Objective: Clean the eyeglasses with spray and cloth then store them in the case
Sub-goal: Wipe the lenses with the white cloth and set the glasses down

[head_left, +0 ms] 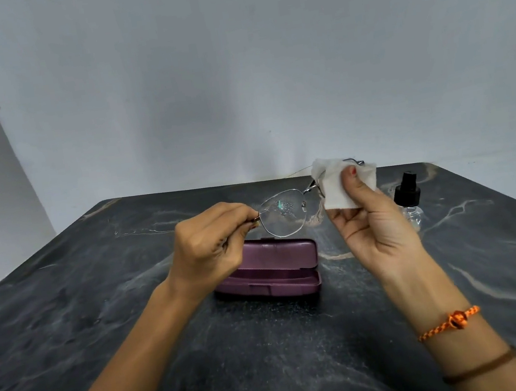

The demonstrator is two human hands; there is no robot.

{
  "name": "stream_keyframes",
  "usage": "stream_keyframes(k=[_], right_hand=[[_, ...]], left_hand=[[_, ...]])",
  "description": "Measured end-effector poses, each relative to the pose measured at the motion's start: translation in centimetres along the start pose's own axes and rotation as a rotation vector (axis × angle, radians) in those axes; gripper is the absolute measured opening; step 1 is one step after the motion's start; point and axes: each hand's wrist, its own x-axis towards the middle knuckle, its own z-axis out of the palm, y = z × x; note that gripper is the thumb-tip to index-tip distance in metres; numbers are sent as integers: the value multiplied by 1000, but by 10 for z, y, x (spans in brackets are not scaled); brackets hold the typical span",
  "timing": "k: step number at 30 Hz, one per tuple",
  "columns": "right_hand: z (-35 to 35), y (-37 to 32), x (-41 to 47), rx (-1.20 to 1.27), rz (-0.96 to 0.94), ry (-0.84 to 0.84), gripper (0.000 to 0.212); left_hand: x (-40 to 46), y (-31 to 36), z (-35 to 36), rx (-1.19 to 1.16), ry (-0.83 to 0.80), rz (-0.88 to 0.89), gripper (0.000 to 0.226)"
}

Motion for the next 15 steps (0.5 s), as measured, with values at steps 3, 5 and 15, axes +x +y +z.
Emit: stream_keyframes(k=[3,5,15], right_hand=[[-1,-1,1,-59,-37,-25,16],[-3,-2,2,-114,-71,-35,20],[-17,-23,6,-516,-19,-142,21]], left_hand=[[-1,4,3,-2,-33,38,5],[-1,4,4,-1,-38,54,3],[2,-4,-4,57,23,10,6]])
